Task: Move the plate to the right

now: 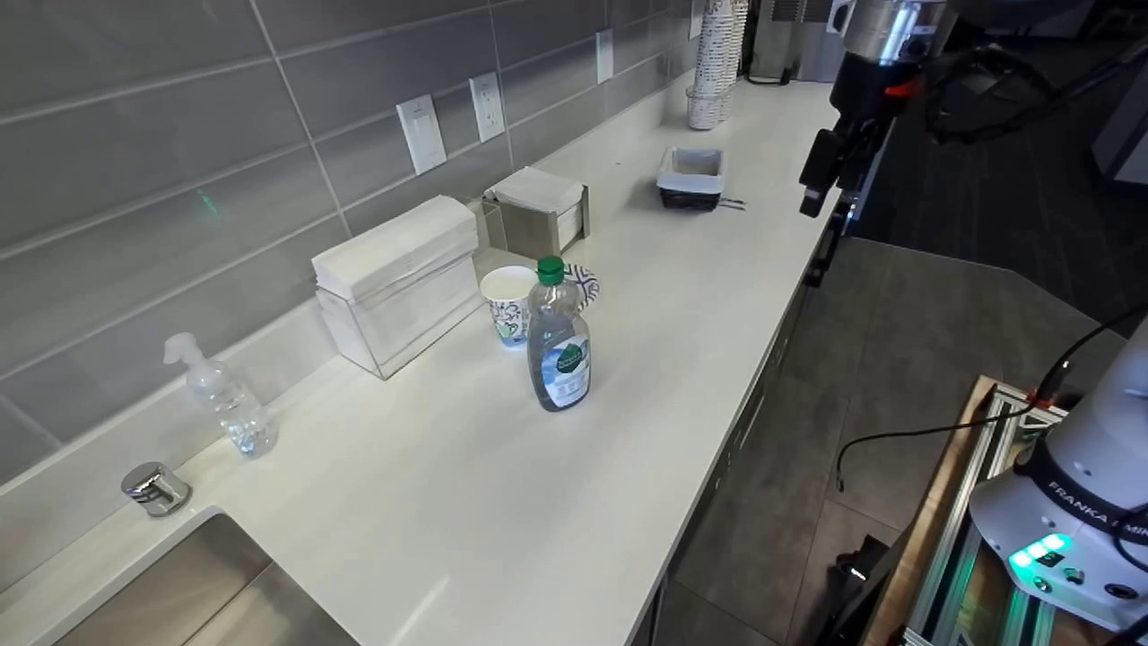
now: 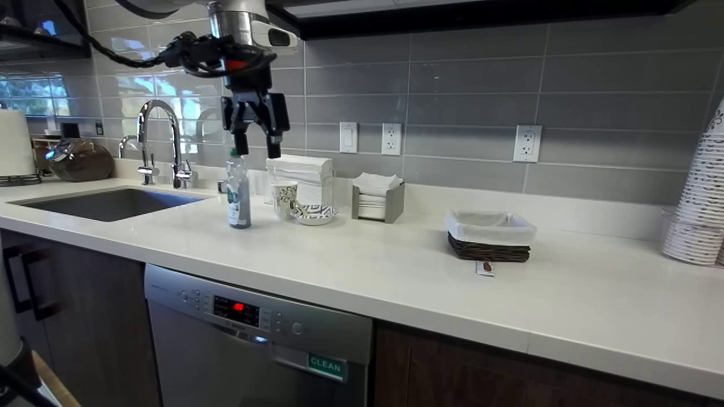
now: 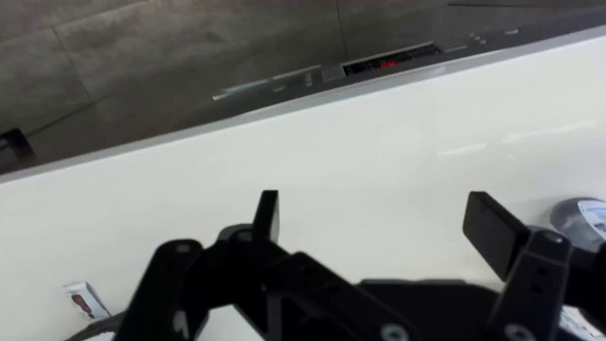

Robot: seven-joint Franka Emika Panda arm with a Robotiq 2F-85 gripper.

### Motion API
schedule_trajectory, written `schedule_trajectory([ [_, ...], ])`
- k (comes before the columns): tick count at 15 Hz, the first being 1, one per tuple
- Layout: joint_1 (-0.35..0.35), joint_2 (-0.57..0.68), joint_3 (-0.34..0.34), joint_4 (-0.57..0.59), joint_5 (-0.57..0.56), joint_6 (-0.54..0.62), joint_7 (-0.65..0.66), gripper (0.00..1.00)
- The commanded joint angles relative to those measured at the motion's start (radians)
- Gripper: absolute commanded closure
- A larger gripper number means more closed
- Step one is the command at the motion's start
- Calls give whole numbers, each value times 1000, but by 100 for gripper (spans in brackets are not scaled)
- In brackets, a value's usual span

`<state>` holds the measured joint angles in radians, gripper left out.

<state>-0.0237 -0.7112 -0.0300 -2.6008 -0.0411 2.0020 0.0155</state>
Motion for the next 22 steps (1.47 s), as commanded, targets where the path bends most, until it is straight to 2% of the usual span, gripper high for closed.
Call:
schedule_trajectory([
  [1,68,153,-101,51,136,154,-146,0],
  [4,138,303,-191,117,305,248,-309,0],
  [6,186,397,-235,182,441,236,-423,0],
  [8,211,493,-255,264,576,174,-533,0],
  [11,177,639,-235,415,699,8,-661,0],
  [15,73,836,-174,627,711,-167,-670,0],
  [19,-16,984,-109,788,694,-181,-667,0],
  [20,-27,1008,-93,812,689,-133,-646,0],
  [21,-35,929,-80,721,675,-131,-641,0],
  [22,-47,958,-70,754,674,-130,-641,0],
])
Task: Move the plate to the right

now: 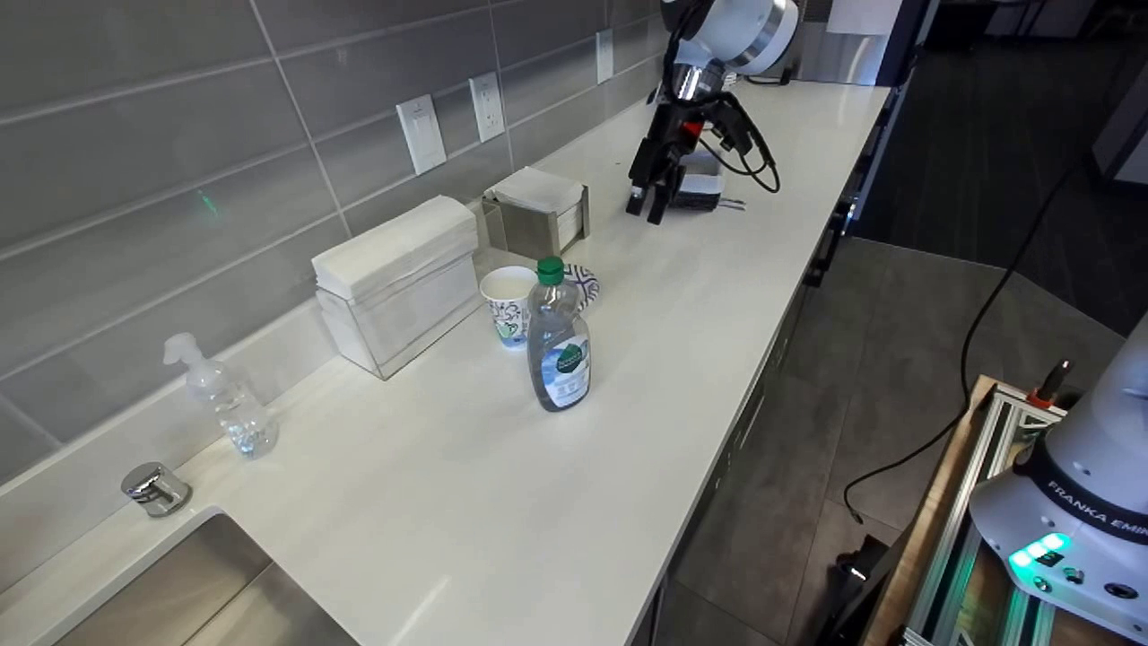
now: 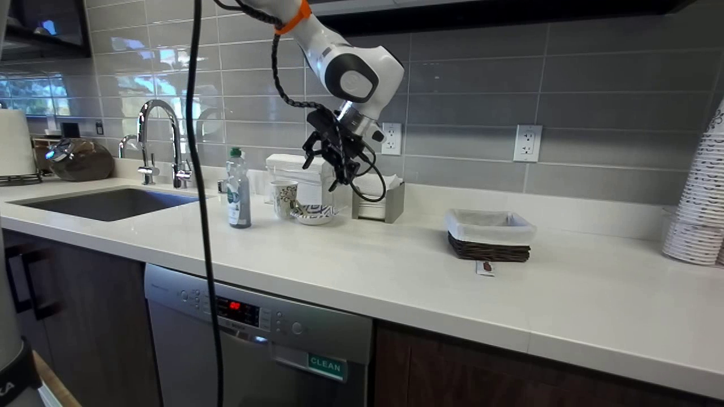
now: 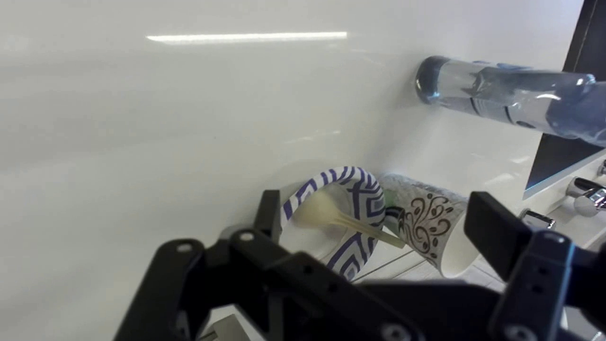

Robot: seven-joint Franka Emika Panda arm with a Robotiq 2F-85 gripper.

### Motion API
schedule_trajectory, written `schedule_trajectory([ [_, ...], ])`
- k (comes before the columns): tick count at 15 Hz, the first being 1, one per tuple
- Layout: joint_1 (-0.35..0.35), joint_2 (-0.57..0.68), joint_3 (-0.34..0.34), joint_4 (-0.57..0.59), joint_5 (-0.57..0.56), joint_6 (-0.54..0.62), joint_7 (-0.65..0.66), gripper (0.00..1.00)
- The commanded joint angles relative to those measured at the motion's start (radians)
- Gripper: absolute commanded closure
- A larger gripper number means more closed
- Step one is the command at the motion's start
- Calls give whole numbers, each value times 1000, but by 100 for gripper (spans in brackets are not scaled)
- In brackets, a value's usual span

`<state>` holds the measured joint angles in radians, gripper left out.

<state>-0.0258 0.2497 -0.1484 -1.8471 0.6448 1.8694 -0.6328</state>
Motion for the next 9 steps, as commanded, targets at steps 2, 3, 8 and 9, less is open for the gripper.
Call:
schedule_trajectory([
  [2,-55,31,58,37,-13,4,8,0],
  [3,-56,36,60,43,-14,4,8,0],
  [8,-64,69,77,65,-14,44,-17,0],
  [9,-67,86,88,75,-13,66,-23,0],
])
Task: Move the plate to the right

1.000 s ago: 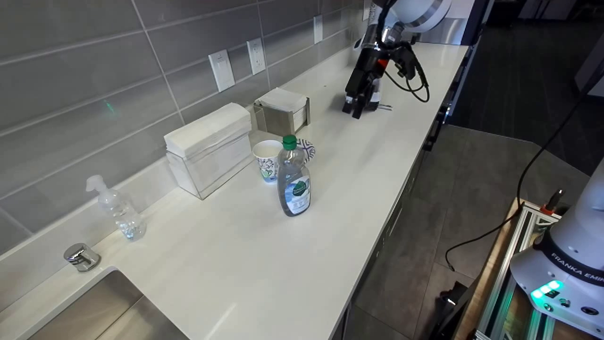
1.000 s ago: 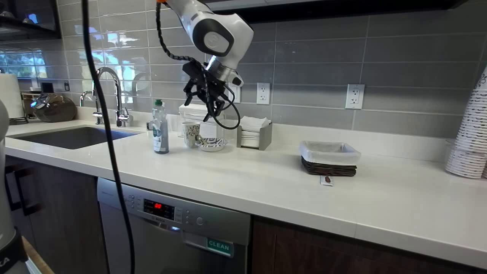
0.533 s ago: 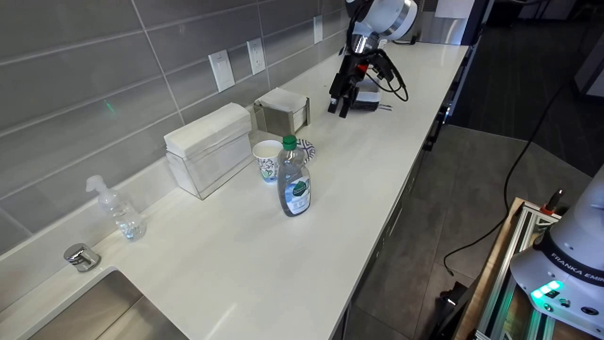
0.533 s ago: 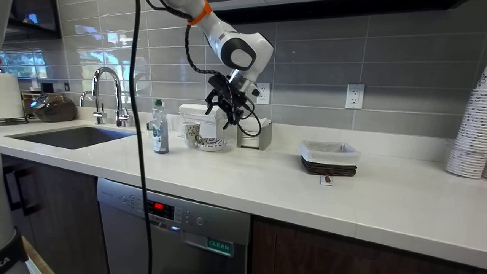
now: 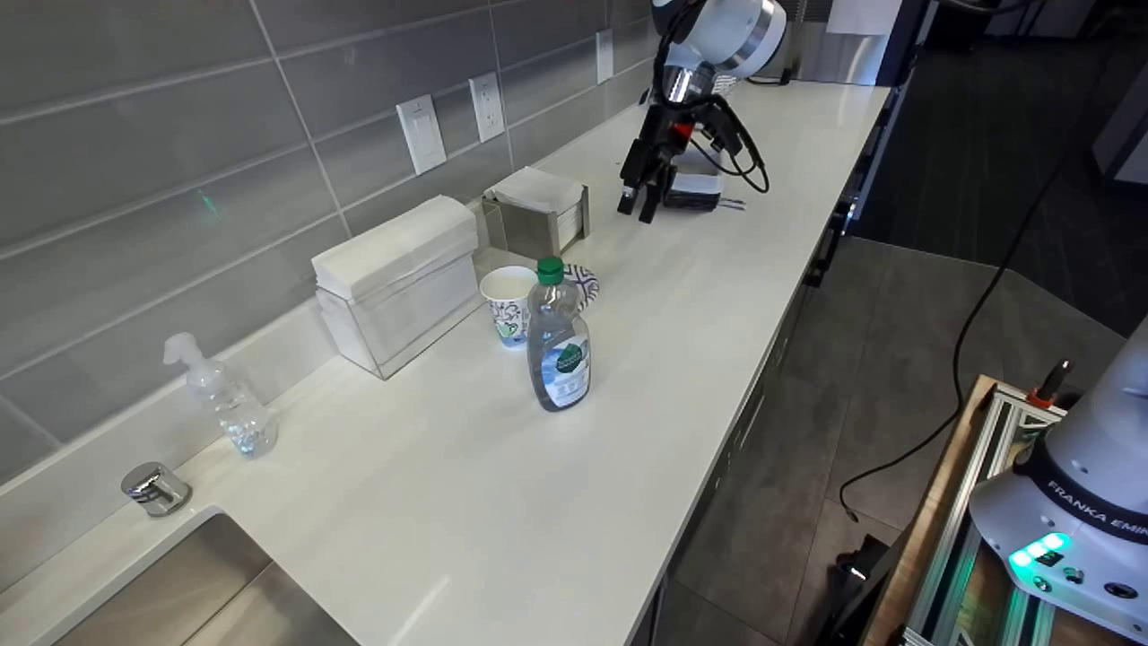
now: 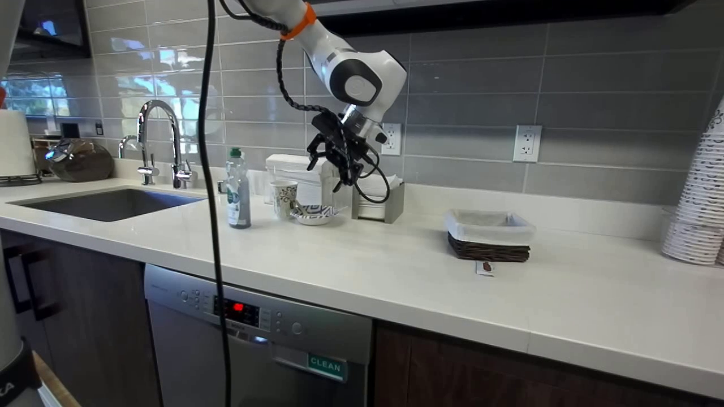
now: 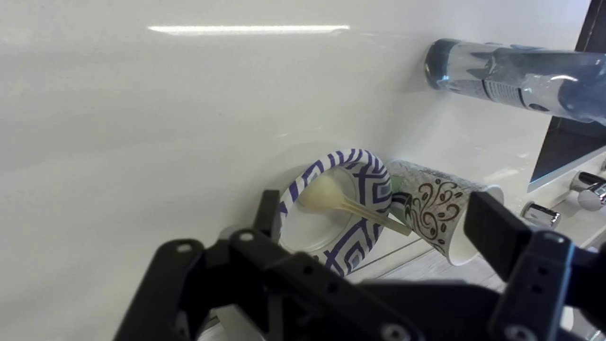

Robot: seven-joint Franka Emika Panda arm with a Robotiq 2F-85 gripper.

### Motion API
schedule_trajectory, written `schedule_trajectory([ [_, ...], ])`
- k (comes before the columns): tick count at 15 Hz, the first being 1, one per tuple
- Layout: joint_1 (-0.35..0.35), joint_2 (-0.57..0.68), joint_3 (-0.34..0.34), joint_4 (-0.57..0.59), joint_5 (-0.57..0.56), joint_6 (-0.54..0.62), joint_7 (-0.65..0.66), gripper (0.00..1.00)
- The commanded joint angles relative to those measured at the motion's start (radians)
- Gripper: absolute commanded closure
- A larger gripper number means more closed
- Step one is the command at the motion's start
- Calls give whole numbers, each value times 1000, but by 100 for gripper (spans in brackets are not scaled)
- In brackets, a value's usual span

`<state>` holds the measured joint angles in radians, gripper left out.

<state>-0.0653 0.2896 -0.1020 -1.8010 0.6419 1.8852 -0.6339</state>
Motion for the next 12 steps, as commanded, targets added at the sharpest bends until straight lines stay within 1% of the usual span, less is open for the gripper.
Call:
schedule_trajectory([
  [1,-32,60,53,34,-5,60,-18,0],
  [5,-42,141,95,75,-6,136,-58,0],
  [12,-72,264,160,164,3,193,-99,0],
])
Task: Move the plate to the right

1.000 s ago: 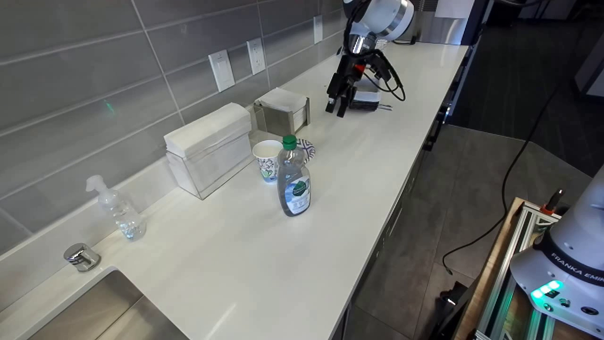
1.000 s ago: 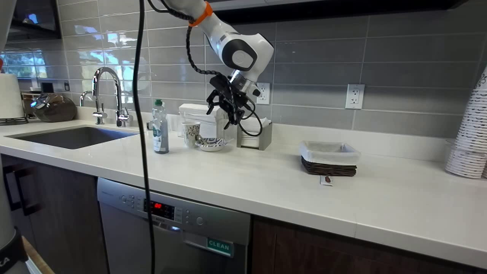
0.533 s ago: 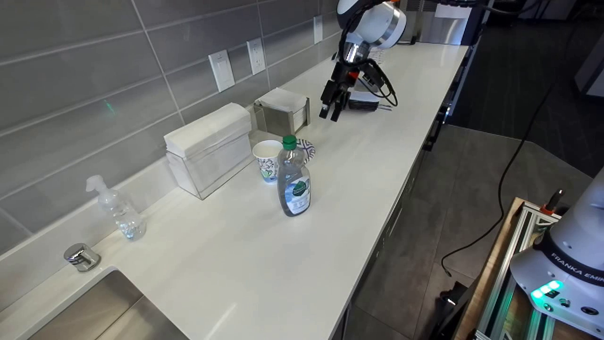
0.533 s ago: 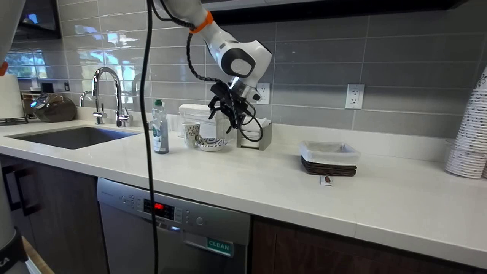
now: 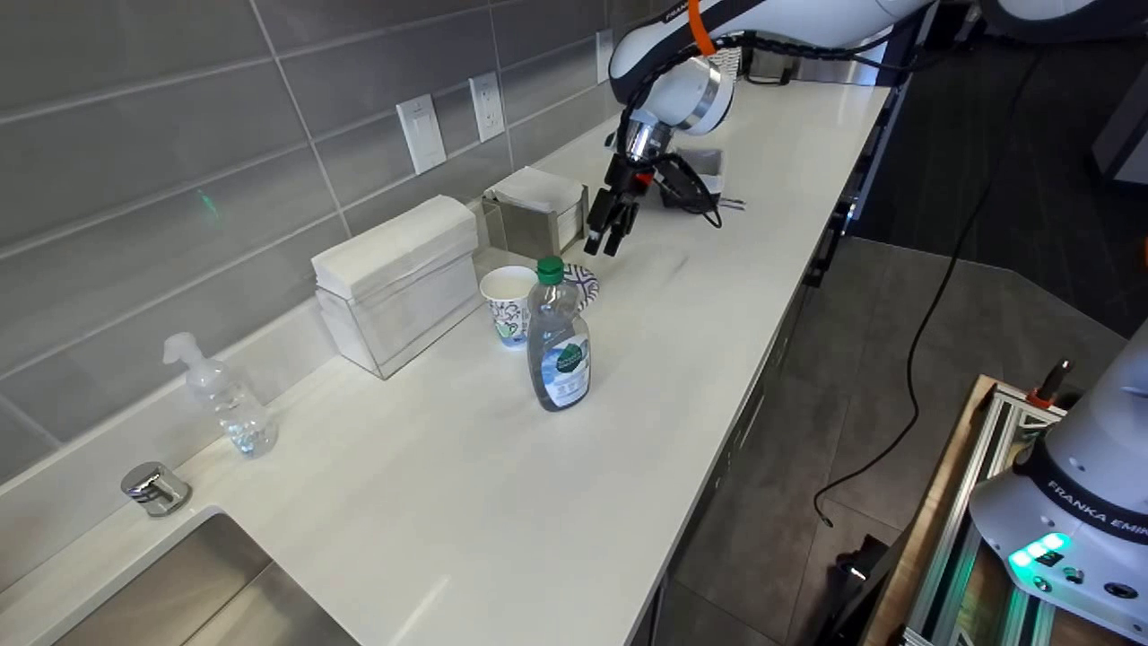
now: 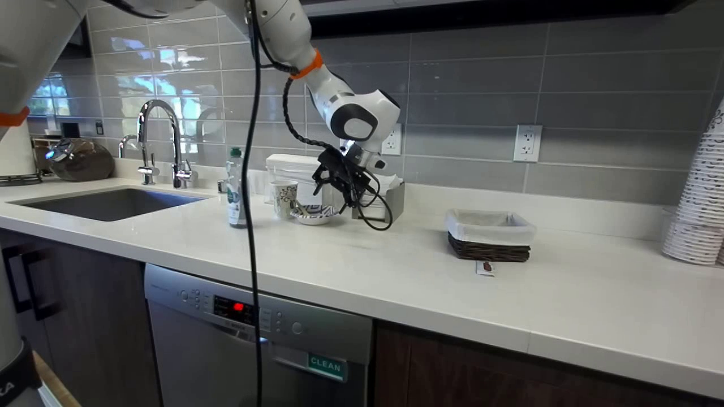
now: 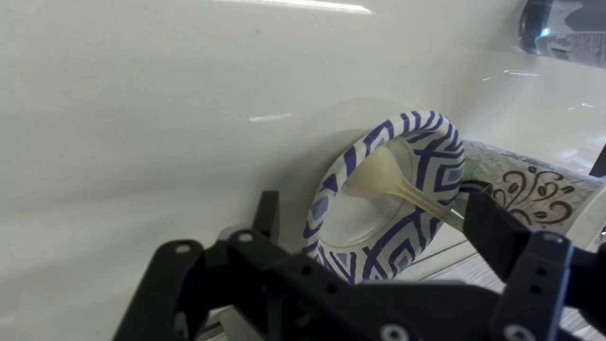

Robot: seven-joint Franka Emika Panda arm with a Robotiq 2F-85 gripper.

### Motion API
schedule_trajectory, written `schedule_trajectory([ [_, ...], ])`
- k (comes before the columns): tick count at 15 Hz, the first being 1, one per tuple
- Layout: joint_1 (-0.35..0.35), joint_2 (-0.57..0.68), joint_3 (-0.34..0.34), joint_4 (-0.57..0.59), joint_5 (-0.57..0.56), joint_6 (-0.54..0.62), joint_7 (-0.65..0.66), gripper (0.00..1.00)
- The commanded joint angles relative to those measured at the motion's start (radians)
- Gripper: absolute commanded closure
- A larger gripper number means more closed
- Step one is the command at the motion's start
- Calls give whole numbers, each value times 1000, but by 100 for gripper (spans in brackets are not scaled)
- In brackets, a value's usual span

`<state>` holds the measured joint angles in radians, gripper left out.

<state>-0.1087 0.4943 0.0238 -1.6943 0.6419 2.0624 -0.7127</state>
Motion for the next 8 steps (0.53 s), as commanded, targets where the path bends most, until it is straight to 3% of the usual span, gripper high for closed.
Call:
schedule_trajectory([
  [1,-31,70,41,67,2,19,-20,0],
  [3,-35,91,54,84,-2,28,-25,0],
  [6,-38,115,70,106,-2,34,-24,10],
  [7,-37,123,72,112,-8,37,-24,19],
  [8,-37,130,75,117,-9,37,-23,17],
])
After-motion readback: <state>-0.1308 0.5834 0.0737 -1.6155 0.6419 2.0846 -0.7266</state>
